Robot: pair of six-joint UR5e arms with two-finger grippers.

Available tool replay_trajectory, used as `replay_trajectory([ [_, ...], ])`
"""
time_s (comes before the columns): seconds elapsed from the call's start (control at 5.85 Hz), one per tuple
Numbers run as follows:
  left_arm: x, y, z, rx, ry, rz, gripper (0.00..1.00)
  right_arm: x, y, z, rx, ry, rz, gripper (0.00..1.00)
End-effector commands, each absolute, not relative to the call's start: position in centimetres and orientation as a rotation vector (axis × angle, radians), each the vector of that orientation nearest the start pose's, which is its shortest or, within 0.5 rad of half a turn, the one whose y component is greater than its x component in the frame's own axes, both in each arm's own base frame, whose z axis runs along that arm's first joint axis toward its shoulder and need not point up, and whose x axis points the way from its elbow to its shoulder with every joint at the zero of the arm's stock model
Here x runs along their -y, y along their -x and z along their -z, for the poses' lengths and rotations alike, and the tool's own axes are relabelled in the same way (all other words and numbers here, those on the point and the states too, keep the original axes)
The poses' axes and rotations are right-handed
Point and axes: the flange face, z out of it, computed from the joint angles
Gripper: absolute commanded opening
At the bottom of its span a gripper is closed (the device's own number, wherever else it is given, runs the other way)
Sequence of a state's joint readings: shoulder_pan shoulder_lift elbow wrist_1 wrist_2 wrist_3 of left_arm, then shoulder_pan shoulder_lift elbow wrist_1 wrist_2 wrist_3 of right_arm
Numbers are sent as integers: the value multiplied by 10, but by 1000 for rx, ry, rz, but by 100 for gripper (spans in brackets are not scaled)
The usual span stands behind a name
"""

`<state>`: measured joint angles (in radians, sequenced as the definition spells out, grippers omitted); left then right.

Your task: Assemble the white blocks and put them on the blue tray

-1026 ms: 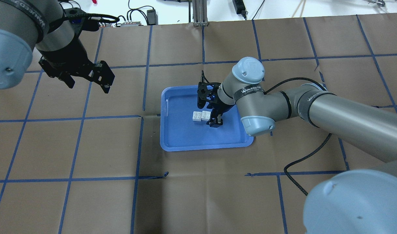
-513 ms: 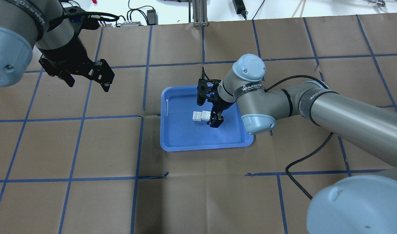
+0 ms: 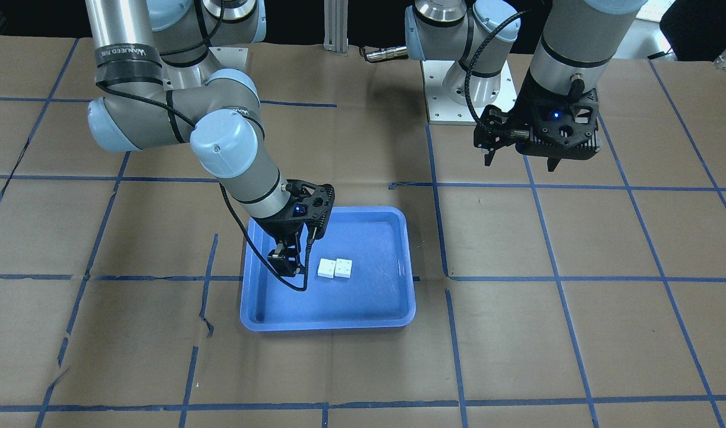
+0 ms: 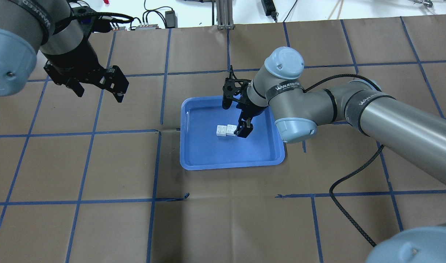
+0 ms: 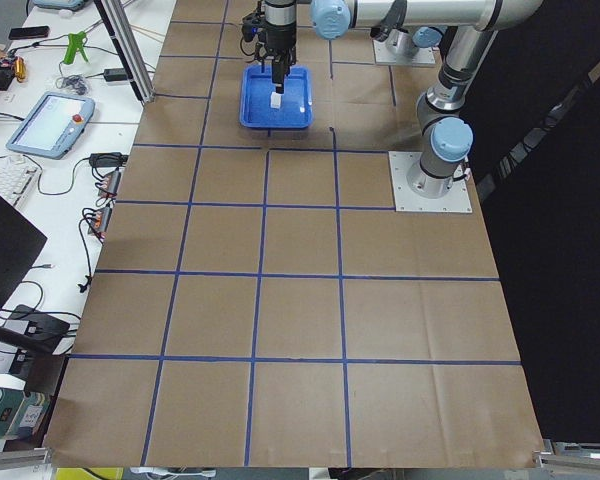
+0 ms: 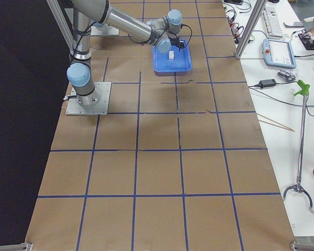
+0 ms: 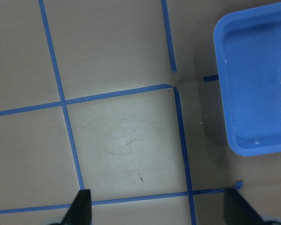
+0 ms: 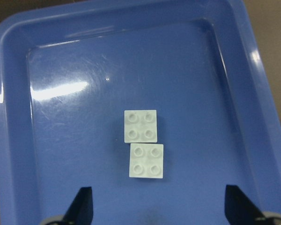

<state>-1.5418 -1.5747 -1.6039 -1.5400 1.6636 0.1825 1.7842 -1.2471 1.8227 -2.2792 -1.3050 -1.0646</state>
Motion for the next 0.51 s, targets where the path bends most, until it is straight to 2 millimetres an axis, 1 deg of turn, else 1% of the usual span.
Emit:
replay_trajectory([
  [0.0, 496, 111, -471, -3045, -237, -26, 99, 526, -259, -317, -2660, 1488, 300, 100],
  [0.17, 497, 111, -469, -3045, -237, -31, 99, 524, -245, -335, -2776, 1316, 314, 100],
  [0.34, 497, 111, -463, -3044, -240, -49, 99, 525, -228, -356, -2849, 1155, 298, 100],
])
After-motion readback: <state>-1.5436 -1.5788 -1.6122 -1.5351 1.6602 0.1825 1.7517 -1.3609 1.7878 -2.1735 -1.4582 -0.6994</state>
